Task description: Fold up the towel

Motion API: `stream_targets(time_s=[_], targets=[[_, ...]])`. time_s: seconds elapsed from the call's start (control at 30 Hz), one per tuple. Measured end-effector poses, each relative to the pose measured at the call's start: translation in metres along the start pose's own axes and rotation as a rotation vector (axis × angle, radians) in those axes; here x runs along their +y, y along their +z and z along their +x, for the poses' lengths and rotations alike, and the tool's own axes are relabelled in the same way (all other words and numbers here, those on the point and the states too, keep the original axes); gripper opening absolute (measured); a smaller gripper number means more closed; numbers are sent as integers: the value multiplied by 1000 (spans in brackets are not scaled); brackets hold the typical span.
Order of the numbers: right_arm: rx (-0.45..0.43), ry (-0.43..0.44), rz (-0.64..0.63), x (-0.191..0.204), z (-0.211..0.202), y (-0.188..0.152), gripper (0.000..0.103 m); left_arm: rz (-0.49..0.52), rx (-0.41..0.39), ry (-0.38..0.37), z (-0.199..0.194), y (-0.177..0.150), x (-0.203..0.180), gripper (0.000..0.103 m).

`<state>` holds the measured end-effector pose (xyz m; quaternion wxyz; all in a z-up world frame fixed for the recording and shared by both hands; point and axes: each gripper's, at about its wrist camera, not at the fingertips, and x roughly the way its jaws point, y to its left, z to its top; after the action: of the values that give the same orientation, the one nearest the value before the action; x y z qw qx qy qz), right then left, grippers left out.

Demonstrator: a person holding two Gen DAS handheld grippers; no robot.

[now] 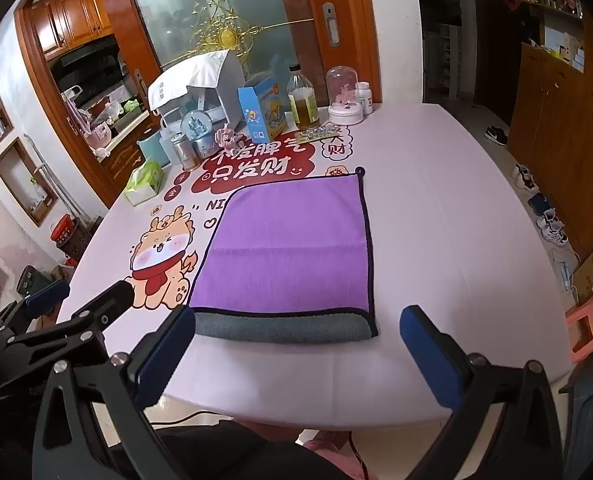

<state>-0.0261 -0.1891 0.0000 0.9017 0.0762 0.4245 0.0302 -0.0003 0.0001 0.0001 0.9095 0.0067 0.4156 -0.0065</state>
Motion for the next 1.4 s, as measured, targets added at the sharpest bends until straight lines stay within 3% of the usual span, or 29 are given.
stream_targets(time_s=[0.47, 0.97, 1.4], targets=[[10, -15, -3, 7, 1, 5, 102, 6, 22, -3, 6, 4, -7, 100], [28, -26, -3, 13, 11, 4, 102, -15, 35, -9, 11, 3, 13, 100], [-5, 12, -25, 3, 4, 10, 102, -31, 55, -22, 18, 1, 16, 100]])
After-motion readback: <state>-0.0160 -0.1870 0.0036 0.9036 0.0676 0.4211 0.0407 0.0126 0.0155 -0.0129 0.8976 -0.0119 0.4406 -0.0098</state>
